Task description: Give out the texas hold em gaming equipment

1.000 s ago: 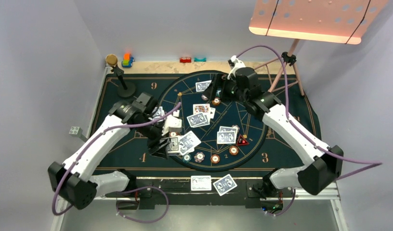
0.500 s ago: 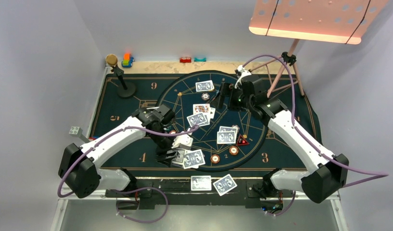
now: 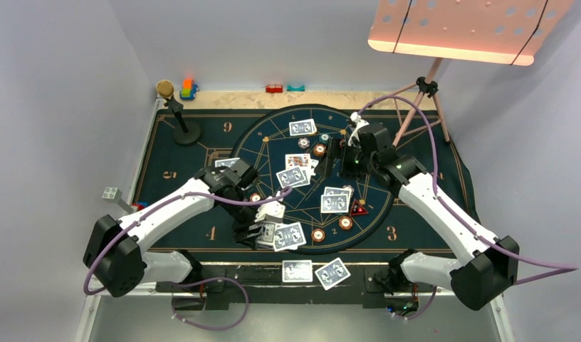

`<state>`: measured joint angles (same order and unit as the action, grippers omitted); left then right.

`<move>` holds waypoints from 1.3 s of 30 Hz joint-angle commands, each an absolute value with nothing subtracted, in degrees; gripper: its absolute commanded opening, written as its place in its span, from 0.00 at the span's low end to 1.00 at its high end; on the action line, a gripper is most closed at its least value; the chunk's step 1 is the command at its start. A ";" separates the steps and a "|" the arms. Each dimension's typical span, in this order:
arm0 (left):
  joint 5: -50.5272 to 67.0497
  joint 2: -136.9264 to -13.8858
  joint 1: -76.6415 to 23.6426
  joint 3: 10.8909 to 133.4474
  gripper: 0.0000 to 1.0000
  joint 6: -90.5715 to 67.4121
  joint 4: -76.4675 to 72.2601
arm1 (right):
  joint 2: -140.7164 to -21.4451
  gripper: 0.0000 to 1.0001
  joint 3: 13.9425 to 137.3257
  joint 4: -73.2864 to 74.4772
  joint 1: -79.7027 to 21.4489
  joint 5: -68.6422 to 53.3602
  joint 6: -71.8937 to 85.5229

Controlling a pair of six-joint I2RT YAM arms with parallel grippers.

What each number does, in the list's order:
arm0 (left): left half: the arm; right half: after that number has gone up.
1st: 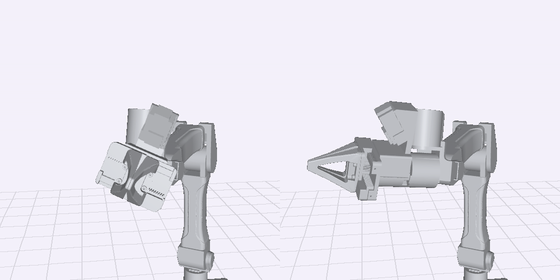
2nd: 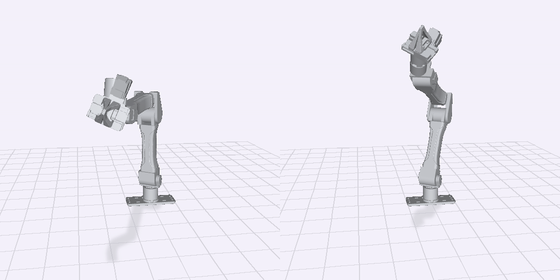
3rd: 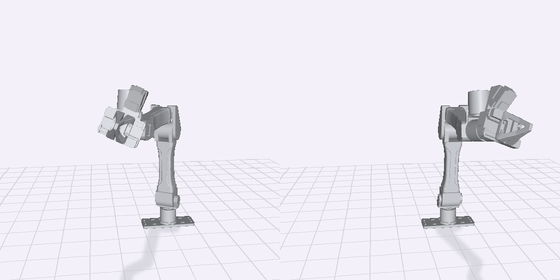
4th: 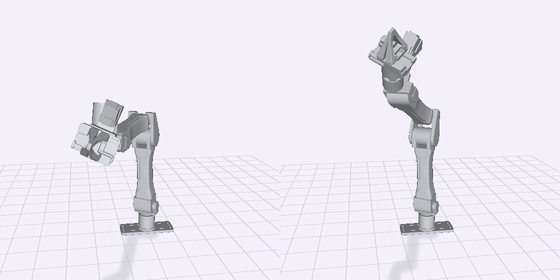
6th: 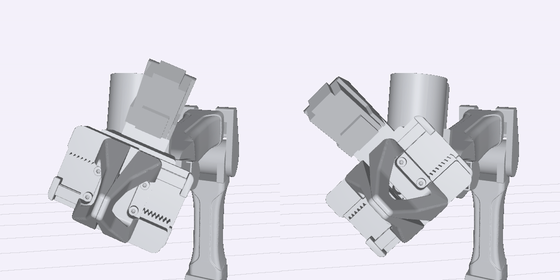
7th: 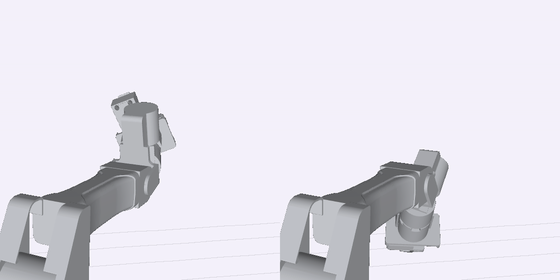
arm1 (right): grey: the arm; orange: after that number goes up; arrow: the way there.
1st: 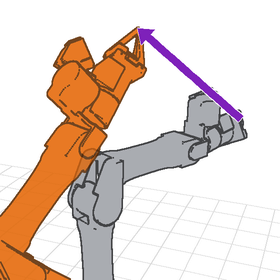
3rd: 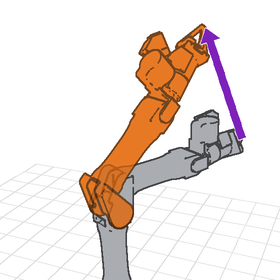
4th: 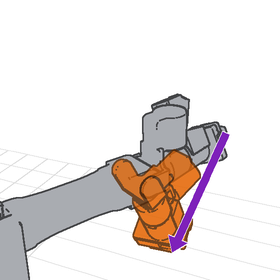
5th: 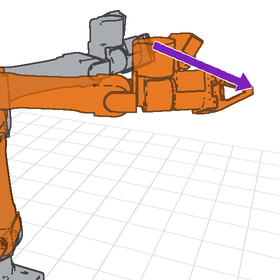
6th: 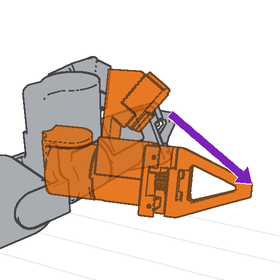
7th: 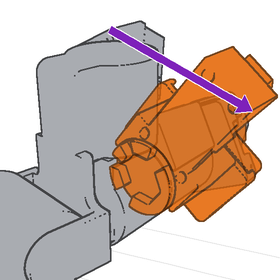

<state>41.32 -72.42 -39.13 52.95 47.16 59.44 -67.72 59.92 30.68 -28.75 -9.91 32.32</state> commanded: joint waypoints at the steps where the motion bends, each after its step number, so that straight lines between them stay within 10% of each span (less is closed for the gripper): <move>1: 42.54 -74.44 -40.51 51.59 0.22 50.01 57.14 | -66.49 0.95 63.62 32.37 -28.67 -10.32 32.43; 18: 34.53 -82.88 -48.44 47.92 0.40 48.72 48.87 | -66.35 0.95 65.88 33.18 -28.67 -8.33 33.76; 26: 33.31 -80.80 -49.18 46.49 0.99 47.70 47.63 | -66.62 0.97 66.16 32.97 -28.64 -8.42 33.94; 39: 30.00 -67.16 -41.44 61.11 1.00 36.63 61.15 | -67.52 0.98 71.08 35.55 -28.57 -5.87 32.21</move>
<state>29.69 -71.29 -47.00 52.03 43.44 56.05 -67.75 66.78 34.76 -28.75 -8.01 33.30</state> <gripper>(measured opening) 0.994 0.983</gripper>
